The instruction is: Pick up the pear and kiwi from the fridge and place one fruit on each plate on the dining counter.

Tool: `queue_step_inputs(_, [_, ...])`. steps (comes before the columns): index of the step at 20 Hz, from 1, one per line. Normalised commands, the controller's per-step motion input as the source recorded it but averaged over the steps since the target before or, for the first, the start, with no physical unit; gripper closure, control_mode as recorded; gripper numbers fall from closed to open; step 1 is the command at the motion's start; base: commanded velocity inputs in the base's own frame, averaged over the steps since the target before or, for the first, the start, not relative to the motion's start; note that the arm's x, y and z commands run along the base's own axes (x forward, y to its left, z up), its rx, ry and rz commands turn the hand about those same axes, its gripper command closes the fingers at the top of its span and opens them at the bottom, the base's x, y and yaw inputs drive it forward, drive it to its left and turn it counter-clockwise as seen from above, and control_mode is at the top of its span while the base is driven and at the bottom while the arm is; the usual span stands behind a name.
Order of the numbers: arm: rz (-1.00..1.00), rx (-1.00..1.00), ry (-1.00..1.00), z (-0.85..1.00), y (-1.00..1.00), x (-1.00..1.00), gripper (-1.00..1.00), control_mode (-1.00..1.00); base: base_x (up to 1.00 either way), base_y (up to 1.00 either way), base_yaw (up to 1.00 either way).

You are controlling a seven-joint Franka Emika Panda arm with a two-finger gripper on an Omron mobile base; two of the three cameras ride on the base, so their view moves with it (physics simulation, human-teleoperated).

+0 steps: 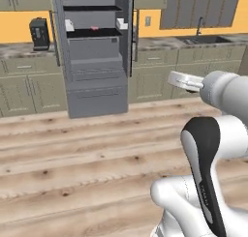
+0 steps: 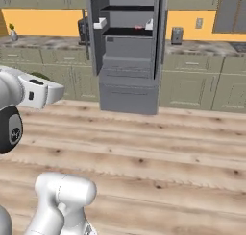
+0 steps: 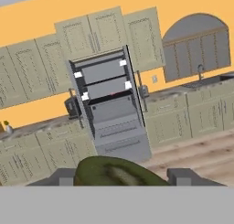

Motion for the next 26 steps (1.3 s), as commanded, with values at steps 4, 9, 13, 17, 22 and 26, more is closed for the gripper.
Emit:
queue_step_inputs(4, [0.00,0.00,0.00,0.00,0.00,0.00,1.00,1.00,-1.00,0.00,-0.04])
queue_step_inputs(9, [0.00,0.00,0.00,0.00,0.00,0.00,1.00,1.00,-1.00,0.00,-0.07])
queue_step_inputs(13, [0.00,0.00,0.00,0.00,0.00,0.00,1.00,1.00,-1.00,0.00,-0.08])
queue_step_inputs(17, [0.00,0.00,0.00,0.00,0.00,0.00,1.00,1.00,-1.00,0.00,-0.09])
queue_step_inputs(22, [0.00,0.00,0.00,0.00,0.00,0.00,1.00,1.00,-1.00,0.00,-0.09])
queue_step_inputs(26, [0.00,0.00,0.00,0.00,0.00,0.00,1.00,1.00,-1.00,0.00,-0.09])
